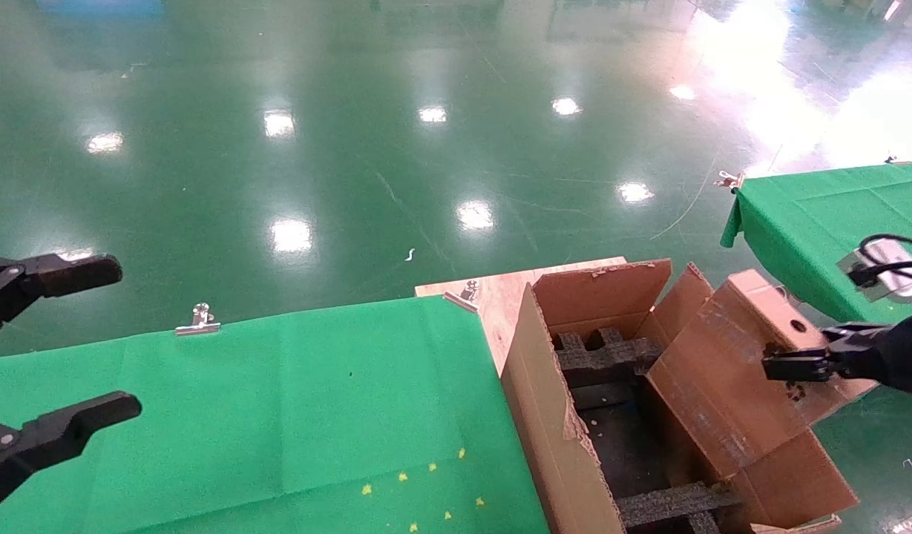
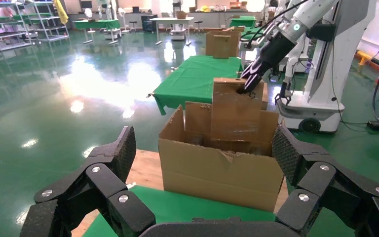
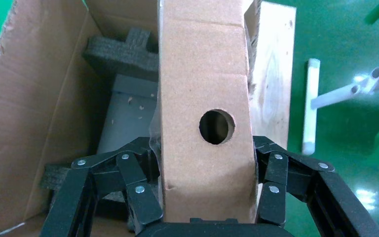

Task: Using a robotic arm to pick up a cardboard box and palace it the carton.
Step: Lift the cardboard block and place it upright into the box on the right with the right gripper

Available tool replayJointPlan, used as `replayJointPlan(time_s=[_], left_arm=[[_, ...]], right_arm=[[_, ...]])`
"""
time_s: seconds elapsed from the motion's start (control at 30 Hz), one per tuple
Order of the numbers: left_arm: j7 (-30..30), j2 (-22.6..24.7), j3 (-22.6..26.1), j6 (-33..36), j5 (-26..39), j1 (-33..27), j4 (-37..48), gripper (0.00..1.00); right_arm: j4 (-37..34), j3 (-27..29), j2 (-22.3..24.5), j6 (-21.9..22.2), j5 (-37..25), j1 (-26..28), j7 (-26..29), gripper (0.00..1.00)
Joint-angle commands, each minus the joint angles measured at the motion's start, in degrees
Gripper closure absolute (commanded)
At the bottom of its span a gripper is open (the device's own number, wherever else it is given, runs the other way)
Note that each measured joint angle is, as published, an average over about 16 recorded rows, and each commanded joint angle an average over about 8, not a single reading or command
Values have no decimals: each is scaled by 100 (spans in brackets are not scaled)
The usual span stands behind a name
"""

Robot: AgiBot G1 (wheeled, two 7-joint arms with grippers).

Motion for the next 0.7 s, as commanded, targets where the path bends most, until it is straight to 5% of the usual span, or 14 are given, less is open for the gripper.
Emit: replayJointPlan(time_s=[0.03, 0.4, 0.7], left_arm=[[0, 0, 0, -1, -1, 0, 0, 0], [0, 0, 0, -1, -1, 1, 1, 0], [0, 0, 0, -1, -1, 1, 1, 0]], right_arm=[[80, -49, -9, 97, -89, -53, 255, 100], [-63, -58, -78, 80, -36, -58, 252, 100], [-3, -281, -295, 601, -497, -289, 1011, 100]])
